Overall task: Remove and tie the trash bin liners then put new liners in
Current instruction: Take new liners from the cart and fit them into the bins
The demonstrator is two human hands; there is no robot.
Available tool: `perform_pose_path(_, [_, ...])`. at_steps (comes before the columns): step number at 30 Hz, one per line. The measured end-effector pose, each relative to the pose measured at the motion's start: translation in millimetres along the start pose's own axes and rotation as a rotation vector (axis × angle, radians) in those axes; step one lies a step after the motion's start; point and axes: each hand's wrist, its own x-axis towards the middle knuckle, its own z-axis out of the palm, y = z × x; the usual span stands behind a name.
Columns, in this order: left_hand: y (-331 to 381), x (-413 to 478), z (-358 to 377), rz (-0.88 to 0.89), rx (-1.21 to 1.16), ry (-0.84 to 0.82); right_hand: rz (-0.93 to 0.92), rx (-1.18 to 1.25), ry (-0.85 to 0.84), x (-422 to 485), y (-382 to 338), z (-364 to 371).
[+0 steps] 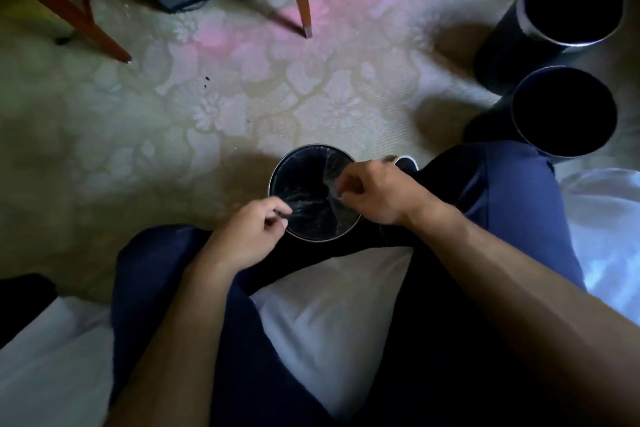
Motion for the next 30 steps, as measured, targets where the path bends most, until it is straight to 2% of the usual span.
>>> perform_pose_path(6, [8,60,-19,0.012,-0.106,0.018,0.137,0.051,0.01,43,-16,-6])
perform_pose_path(10, [9,83,-45,0.013,-0.12,-0.086,0.14,0.173,-0.021,70,-36,-25])
perform_pose_path(12, [14,80,-67,-0.009,-0.133,-0.142,0.161,0.245,-0.011,73,-41,-43])
perform_pose_path(17, [33,37,-155,-0.082,-0.104,-0.203,0.256,0.215,-0.003,41,-70,-102])
perform_pose_path(19, [45,13,-189,-0.15,-0.167,-0.224,0.307,0.24,-0.04,20,-88,-128])
perform_pose_path(24, [86,-51,-249,-0.456,-0.442,-0.224,0.352,0.211,-0.188,-28,-129,-179])
perform_pose_path(30, [126,-89,-290,-0.579,-0.509,-0.205,0.384,0.151,-0.273,-53,-155,-239])
